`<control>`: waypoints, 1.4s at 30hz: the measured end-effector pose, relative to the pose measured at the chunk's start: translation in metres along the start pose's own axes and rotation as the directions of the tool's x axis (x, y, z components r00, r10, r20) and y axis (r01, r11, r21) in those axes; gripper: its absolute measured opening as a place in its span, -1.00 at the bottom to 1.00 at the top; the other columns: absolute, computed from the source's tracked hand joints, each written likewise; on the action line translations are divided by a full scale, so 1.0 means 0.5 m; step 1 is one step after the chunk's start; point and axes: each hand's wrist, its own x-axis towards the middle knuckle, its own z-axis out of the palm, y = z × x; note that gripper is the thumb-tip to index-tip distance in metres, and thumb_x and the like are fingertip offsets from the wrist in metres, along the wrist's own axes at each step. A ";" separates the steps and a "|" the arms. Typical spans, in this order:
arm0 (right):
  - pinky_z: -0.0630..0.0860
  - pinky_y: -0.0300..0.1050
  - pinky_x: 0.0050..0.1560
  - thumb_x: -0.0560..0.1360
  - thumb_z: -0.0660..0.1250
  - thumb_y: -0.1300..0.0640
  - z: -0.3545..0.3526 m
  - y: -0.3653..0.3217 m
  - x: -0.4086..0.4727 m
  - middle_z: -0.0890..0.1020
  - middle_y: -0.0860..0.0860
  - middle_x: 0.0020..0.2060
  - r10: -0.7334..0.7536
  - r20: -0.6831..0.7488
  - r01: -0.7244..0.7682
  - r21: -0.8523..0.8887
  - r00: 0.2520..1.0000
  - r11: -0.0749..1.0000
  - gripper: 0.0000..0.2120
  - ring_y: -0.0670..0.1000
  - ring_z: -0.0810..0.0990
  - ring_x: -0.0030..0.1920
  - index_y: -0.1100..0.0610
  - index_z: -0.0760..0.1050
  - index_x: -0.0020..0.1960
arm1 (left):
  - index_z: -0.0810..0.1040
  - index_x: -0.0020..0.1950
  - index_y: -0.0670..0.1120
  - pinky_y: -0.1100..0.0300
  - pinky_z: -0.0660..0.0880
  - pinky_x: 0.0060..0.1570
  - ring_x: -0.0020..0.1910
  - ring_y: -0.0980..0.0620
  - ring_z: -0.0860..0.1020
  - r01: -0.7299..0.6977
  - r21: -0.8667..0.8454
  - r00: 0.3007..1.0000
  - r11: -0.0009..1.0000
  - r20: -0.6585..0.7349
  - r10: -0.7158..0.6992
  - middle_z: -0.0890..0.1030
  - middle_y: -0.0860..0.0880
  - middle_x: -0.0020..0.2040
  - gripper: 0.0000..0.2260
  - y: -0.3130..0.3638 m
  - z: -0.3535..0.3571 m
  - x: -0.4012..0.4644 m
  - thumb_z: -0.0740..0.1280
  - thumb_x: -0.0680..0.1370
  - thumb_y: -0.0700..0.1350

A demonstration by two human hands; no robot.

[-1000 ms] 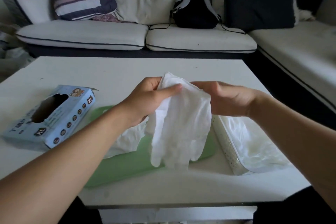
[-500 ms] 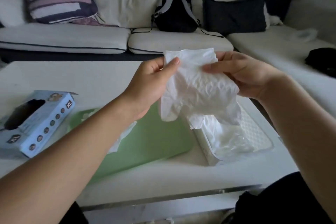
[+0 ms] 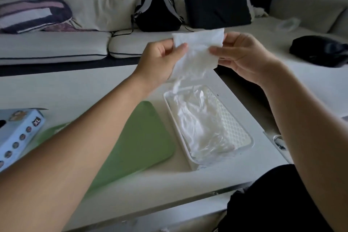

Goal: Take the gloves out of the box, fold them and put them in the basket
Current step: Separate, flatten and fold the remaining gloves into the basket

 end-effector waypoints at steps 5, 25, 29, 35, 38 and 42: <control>0.50 -0.32 -0.04 0.41 0.56 0.20 -0.032 0.070 -0.061 0.71 -0.22 -0.26 0.221 0.118 -0.102 -0.621 0.968 0.777 -0.78 -0.26 0.65 -0.22 0.07 0.67 0.04 | 0.58 -0.23 -0.27 0.20 0.24 -0.33 -0.36 0.06 0.30 0.052 0.140 0.964 0.989 0.253 -0.086 0.38 -0.01 -0.36 -0.62 -0.115 0.035 -0.089 0.46 0.56 0.03; 0.49 0.06 0.28 0.14 0.70 -0.08 0.121 0.153 -0.057 0.23 -0.03 0.48 0.686 0.119 0.140 -0.990 0.718 0.024 0.21 0.12 0.33 0.43 -0.05 0.06 0.58 | 0.61 -0.03 -0.05 0.14 0.51 -0.21 -0.15 -0.03 0.60 -0.168 0.876 0.804 0.451 0.386 -0.452 0.60 0.02 -0.16 -0.68 -0.112 0.125 -0.117 0.47 0.41 0.16; 0.44 0.13 0.36 0.13 0.71 -0.08 0.125 0.157 -0.038 0.13 0.01 0.54 0.714 0.063 0.127 -0.991 0.698 -0.037 0.35 0.16 0.30 0.48 -0.03 -0.12 0.63 | 0.57 0.08 0.04 0.09 0.54 0.02 0.07 0.01 0.60 -0.210 0.882 0.722 0.422 0.431 -0.541 0.58 0.10 -0.01 -0.64 -0.153 0.131 -0.097 0.43 0.41 0.22; 0.44 0.03 0.30 0.27 0.63 -0.13 0.168 0.063 -0.016 0.41 -0.04 0.44 0.565 0.082 0.092 -0.996 0.821 0.011 -0.02 0.07 0.45 0.38 -0.10 0.20 0.56 | 0.53 0.38 0.12 0.28 0.36 0.35 0.33 0.23 0.47 -0.033 0.632 0.805 0.774 0.476 -0.354 0.53 0.19 0.36 -0.59 -0.109 -0.033 -0.141 0.45 0.55 0.11; 0.50 -0.04 0.16 0.42 0.51 -0.16 0.276 0.019 -0.016 0.58 -0.07 0.23 0.305 0.268 0.232 -0.961 0.914 0.152 -0.44 0.01 0.56 0.19 -0.06 0.48 0.37 | 0.62 0.22 0.10 0.40 0.45 0.15 0.16 0.29 0.57 0.078 0.575 0.876 0.815 0.351 -0.331 0.64 0.18 0.18 -0.78 -0.101 -0.182 -0.190 0.44 0.58 -0.04; 0.57 -0.06 0.12 0.49 0.47 -0.04 0.484 0.088 -0.030 0.68 -0.08 0.06 0.246 0.504 0.334 -0.796 0.828 0.505 -0.68 -0.04 0.64 0.02 0.00 0.61 0.22 | 0.59 0.09 0.09 0.18 0.54 0.01 -0.03 0.12 0.62 0.299 0.762 0.871 0.574 0.027 -0.491 0.66 0.08 0.05 -0.82 -0.147 -0.387 -0.270 0.44 0.56 -0.16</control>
